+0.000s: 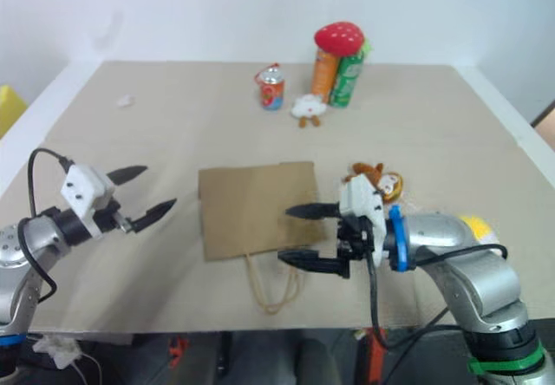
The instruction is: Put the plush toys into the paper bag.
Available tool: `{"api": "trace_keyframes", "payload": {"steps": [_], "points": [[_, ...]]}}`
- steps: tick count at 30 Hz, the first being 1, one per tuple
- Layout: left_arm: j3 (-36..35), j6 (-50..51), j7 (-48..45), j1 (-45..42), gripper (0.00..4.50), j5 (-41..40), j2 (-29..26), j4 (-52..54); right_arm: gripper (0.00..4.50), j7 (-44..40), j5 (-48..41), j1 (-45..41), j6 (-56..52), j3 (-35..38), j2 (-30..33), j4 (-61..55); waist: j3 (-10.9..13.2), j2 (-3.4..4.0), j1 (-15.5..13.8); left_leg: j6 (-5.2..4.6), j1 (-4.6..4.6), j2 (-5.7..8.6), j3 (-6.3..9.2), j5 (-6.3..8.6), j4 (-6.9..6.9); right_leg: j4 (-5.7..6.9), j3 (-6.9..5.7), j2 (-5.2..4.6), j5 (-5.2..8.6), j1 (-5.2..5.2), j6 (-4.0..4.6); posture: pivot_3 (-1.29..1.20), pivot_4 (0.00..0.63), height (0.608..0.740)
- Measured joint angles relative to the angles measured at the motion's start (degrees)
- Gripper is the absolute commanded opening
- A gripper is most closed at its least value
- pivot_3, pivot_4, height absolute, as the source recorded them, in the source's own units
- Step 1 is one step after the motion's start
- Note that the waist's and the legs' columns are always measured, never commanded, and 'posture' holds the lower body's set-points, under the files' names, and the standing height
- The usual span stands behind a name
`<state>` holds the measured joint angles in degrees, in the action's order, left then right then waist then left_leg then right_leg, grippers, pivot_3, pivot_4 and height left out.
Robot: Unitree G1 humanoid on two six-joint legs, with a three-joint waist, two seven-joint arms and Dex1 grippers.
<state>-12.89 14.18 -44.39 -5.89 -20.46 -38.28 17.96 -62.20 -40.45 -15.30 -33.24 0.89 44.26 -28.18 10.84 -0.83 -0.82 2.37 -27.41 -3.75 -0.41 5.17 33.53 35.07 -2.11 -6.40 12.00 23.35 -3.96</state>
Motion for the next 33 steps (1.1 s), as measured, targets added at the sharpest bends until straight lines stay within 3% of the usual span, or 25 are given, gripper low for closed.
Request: {"api": "trace_keyframes", "payload": {"steps": [6,10,15,19,24,33], "points": [[2.7,1.4,-4.4,-4.5,4.5,-3.3,-2.7,6.2,3.97,-2.9,2.0,-3.2,1.4,-3.0,-0.2,4.7,0.0,0.0,0.1,0.0,0.03,-0.03,0.0,0.0,-0.02,0.08,0.01,0.07,0.03,0.02,-0.05,0.0,0.15,0.74],[11.4,0.5,-11.6,-8.4,4.5,-3.1,-4.4,9.7,3.97,-4.2,3.1,-3.6,2.5,-3.1,0.0,6.1,0.0,0.0,0.1,0.0,0.04,-0.02,-0.06,0.0,0.02,0.08,0.05,0.06,0.03,-0.01,-0.05,0.0,0.15,0.74],[16.4,-2.7,-14.3,-10.2,4.5,0.0,-4.4,9.7,3.97,-4.5,3.7,-3.3,3.1,-3.1,0.3,6.3,0.0,0.0,0.1,0.0,0.06,-0.03,-0.08,0.0,0.02,0.08,0.08,0.07,0.01,0.0,-0.03,0.0,0.15,0.74],[27.2,-11.3,-19.3,-13.5,4.5,7.2,-1.6,5.3,3.97,-4.4,3.7,0.3,3.2,-1.5,1.6,6.2,0.0,0.01,0.0,-0.02,0.06,-0.02,-0.1,-0.01,0.04,0.09,0.1,0.07,0.0,-0.01,-0.02,0.0,0.15,0.74],[35.3,-19.8,-23.3,-16.8,4.5,13.1,1.9,-2.6,3.97,-2.4,3.6,6.5,3.0,3.5,3.4,3.5,0.0,0.03,0.1,-0.06,0.05,-0.03,-0.14,-0.04,0.06,0.17,0.23,0.11,0.0,-0.09,-0.04,0.0,0.15,0.74],[37.4,-24.4,-22.4,-19.7,4.5,16.5,7.2,-7.6,3.97,0.4,3.0,7.9,1.8,4.5,3.4,0.7,0.0,0.04,0.1,-0.06,0.05,-0.02,-0.13,-0.04,0.29,0.19,0.23,0.09,-0.01,-0.1,-0.05,0.0,0.15,0.74]]}}
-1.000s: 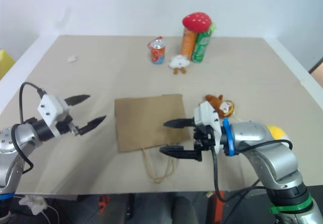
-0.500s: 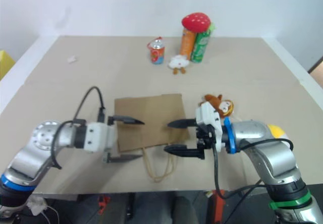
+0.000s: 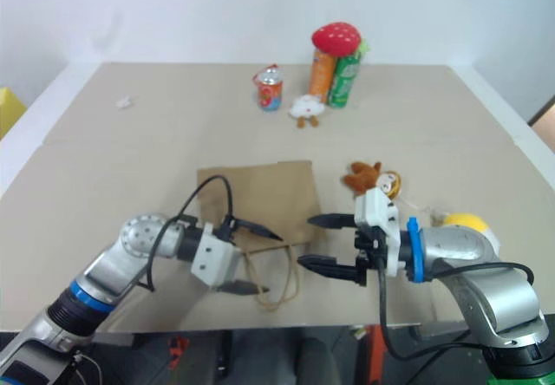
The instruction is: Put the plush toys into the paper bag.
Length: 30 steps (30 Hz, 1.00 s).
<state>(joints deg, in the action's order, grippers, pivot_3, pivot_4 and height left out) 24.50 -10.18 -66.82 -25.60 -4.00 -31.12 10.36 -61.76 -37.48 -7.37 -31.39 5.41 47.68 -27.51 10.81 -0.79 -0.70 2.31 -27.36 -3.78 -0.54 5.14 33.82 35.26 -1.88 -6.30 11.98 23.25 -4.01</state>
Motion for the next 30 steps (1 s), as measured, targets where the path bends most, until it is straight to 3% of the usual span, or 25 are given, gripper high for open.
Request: {"api": "trace_keyframes", "payload": {"steps": [4,5,7,8,10,11,14,24,25,26,28,30], "points": [[-0.7,1.6,0.6,-1.5,3.61,-2.6,1.8,-0.1,3.96,0.6,0.0,0.2,0.0,0.2,0.0,-0.3,0.0,0.01,0.0,0.0,0.0,0.0,0.01,0.0,0.0,0.01,0.0,0.0,-0.02,-0.04,-0.03,0.0,0.15,0.74],[-3.1,4.7,0.8,-2.0,2.98,-6.4,2.5,0.9,3.96,0.6,0.0,0.6,0.1,0.3,0.1,-0.3,0.0,0.01,0.0,-0.02,0.0,0.0,0.02,-0.02,0.0,0.06,0.01,0.0,-0.03,-0.1,-0.03,0.0,0.15,0.74],[-3.6,5.5,1.0,-2.2,2.56,-7.2,2.5,1.3,3.96,0.6,0.0,0.8,0.2,0.3,0.1,-0.3,0.0,0.01,0.0,-0.03,0.0,0.0,0.02,-0.02,0.0,0.07,0.01,0.01,-0.03,-0.1,-0.04,0.0,0.15,0.74],[-5.5,7.6,1.3,-2.6,1.91,-9.8,2.4,2.0,3.96,0.3,0.1,1.2,0.7,0.5,0.2,-0.3,0.0,0.01,0.0,-0.1,0.0,0.0,0.02,-0.06,0.0,0.1,0.01,0.01,-0.03,-0.09,-0.04,0.0,0.15,0.74],[-8.3,11.6,1.6,-2.6,1.56,-13.4,2.1,2.1,3.96,-0.2,0.7,1.8,1.8,1.1,0.2,-0.2,0.0,0.01,0.0,-0.14,0.0,0.0,0.02,-0.09,0.02,0.11,0.02,0.01,-0.02,-0.09,-0.05,0.0,0.15,0.74],[-8.7,11.9,1.6,-2.6,0.98,-13.7,2.1,2.1,3.96,-0.3,0.7,1.8,1.9,1.1,0.2,-0.2,0.0,0.01,0.0,-0.14,0.0,0.0,0.02,-0.09,0.04,0.11,0.02,0.01,-0.02,-0.09,-0.05,0.0,0.15,0.74],[-10.1,14.5,3.1,-2.7,0.03,-15.6,2.6,2.2,3.96,-0.3,1.1,1.8,2.5,1.1,0.2,0.0,0.0,0.01,0.0,-0.12,0.0,0.0,0.03,-0.08,0.1,0.12,0.01,0.01,-0.03,-0.09,-0.05,0.0,0.15,0.74],[-16.8,24.0,10.2,-5.9,0.03,-22.0,5.7,0.3,3.96,1.5,3.0,0.0,4.5,0.9,-2.3,3.0,0.0,0.0,0.0,-0.15,0.01,0.0,0.04,-0.1,0.19,0.22,0.03,0.04,-0.07,-0.13,-0.09,0.0,0.15,0.74],[-16.9,24.1,10.2,-6.0,0.0,-22.0,5.7,0.3,3.56,1.8,3.0,-0.2,4.5,0.9,-2.5,3.0,0.0,0.0,0.0,-0.15,0.0,0.0,0.04,-0.1,0.19,0.23,0.03,0.04,-0.07,-0.12,-0.09,0.0,0.15,0.74],[-17.1,24.4,10.6,-6.1,0.0,-22.0,5.8,0.3,3.46,4.6,2.7,-3.2,3.2,-0.2,-5.4,3.2,0.0,0.0,0.0,-0.15,0.01,0.0,0.05,-0.1,0.19,0.24,0.03,0.04,-0.07,-0.12,-0.09,0.0,0.15,0.74],[-17.0,24.5,11.4,-6.5,0.0,-21.9,6.4,0.3,2.49,6.4,1.9,-4.7,2.0,-1.1,-7.3,3.2,0.0,0.0,0.1,-0.11,0.01,0.0,0.06,-0.07,0.2,0.26,0.04,0.05,-0.1,-0.1,-0.07,0.0,0.15,0.74],[-17.0,24.6,11.8,-6.7,0.0,-21.8,6.6,0.3,1.85,7.5,1.7,-4.9,1.3,-1.5,-7.7,3.1,0.0,0.0,0.1,-0.11,0.01,0.0,0.06,-0.07,0.2,0.26,0.03,0.05,-0.1,-0.11,-0.07,0.0,0.15,0.74]]}}
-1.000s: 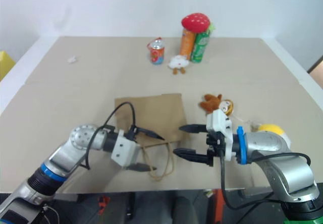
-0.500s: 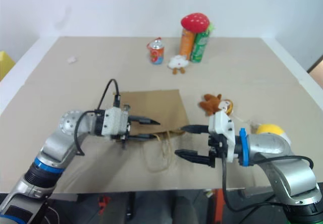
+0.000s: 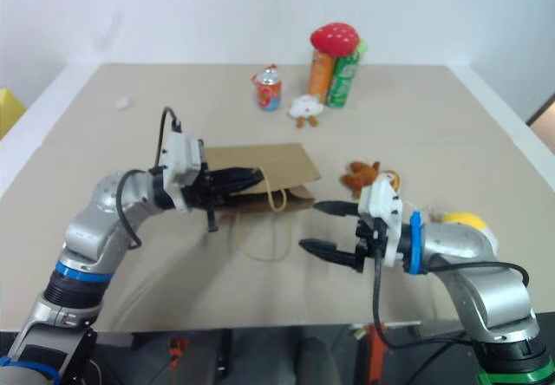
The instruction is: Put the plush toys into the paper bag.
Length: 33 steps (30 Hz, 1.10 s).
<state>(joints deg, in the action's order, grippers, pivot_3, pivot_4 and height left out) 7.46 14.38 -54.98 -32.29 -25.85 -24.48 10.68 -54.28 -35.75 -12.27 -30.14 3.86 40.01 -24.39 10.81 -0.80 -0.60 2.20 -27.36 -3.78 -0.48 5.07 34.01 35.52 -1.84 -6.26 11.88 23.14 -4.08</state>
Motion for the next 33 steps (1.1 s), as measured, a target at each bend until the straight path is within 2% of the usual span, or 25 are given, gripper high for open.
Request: {"api": "trace_keyframes", "payload": {"steps": [2,4,5,14,18,23,25,33], "points": [[-0.3,0.6,1.5,0.0,0.0,0.1,0.8,0.0,1.39,2.1,0.2,-0.9,-1.3,-1.0,-1.3,0.0,0.0,0.0,0.0,0.0,0.0,0.0,0.0,0.0,0.03,0.0,0.0,-0.01,0.0,0.05,0.0,0.0,0.15,0.74],[-0.3,0.7,2.3,0.0,0.0,0.1,1.5,0.0,0.57,2.9,0.2,-1.3,-1.6,-1.7,-1.9,0.0,0.0,0.0,0.0,0.0,0.0,0.0,0.0,0.0,0.04,0.0,0.0,-0.01,0.0,0.01,0.0,0.0,0.15,0.74],[-0.3,1.1,3.3,0.0,0.0,0.1,1.8,0.1,0.36,3.7,0.3,-1.7,-2.0,-2.1,-2.5,0.0,0.0,0.0,0.0,0.0,0.0,0.0,0.0,0.0,0.04,0.0,0.0,0.0,0.0,0.02,0.0,0.0,0.15,0.74],[-0.7,2.4,6.3,0.0,0.0,0.1,3.1,2.0,0.36,8.6,1.1,-5.1,-3.8,-4.5,-7.1,1.3,0.0,0.0,0.0,0.0,0.0,0.0,0.0,0.0,0.03,0.08,0.01,0.02,0.0,0.04,0.0,0.0,0.15,0.74],[-0.7,3.1,7.6,0.3,0.0,0.3,3.3,2.7,0.36,11.8,2.8,-9.4,-4.7,-6.7,-10.6,4.5,0.0,0.0,0.1,0.01,0.0,0.0,0.01,0.0,0.03,0.1,0.01,0.02,-0.02,0.1,0.03,0.0,0.15,0.74],[-1.1,3.5,12.6,0.0,0.0,1.2,6.0,3.5,0.36,16.5,11.7,-9.6,-3.7,-13.9,-12.6,9.4,0.0,0.0,0.0,0.0,-0.01,0.0,0.01,0.0,0.04,0.1,0.01,0.02,-0.01,0.11,0.01,0.0,0.15,0.74],[-2.3,3.5,17.1,-0.9,0.0,2.7,7.6,3.5,0.36,19.1,18.4,-6.6,-1.7,-18.0,-12.6,13.0,0.0,0.0,0.0,-0.04,-0.03,0.0,0.01,-0.03,0.02,0.12,0.02,0.04,0.0,0.09,0.0,0.0,0.15,0.74],[-3.2,3.0,20.5,-3.8,0.0,3.4,8.3,6.9,0.36,21.6,23.7,-6.5,1.9,-19.6,-14.5,14.5,0.0,-0.02,0.1,0.02,0.04,-0.01,0.06,0.01,0.02,0.13,0.01,0.08,-0.14,0.16,0.06,0.0,0.15,0.74]]}}
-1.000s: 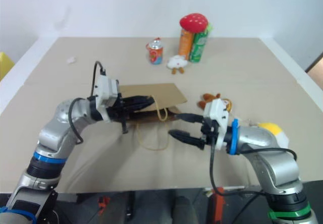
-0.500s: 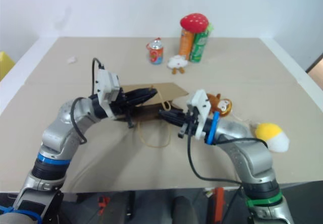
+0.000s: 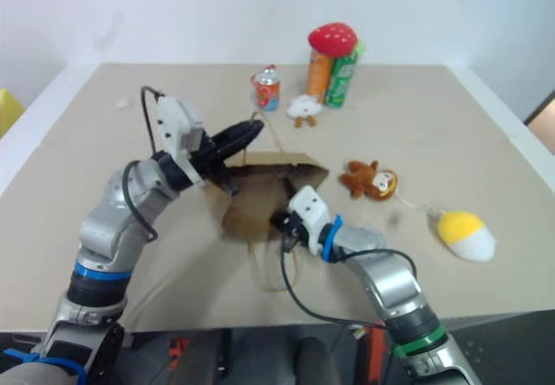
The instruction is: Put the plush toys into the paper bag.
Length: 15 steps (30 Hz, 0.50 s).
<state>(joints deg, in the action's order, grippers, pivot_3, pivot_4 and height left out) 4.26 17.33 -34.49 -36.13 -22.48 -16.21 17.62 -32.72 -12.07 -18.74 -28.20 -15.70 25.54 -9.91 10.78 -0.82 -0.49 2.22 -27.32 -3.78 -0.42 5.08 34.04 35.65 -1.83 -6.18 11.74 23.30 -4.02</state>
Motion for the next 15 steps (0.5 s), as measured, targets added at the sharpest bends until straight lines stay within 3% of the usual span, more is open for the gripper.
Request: {"api": "trace_keyframes", "payload": {"steps": [15], "points": [[2.8,-1.9,-3.8,-0.8,0.0,1.2,-2.6,8.4,0.36,0.7,1.2,-1.1,1.3,0.5,-1.8,2.9,0.0,0.0,0.0,0.0,0.06,0.0,0.01,0.0,0.0,-0.09,-0.01,-0.01,-0.03,0.04,0.03,0.0,0.15,0.74]]}}
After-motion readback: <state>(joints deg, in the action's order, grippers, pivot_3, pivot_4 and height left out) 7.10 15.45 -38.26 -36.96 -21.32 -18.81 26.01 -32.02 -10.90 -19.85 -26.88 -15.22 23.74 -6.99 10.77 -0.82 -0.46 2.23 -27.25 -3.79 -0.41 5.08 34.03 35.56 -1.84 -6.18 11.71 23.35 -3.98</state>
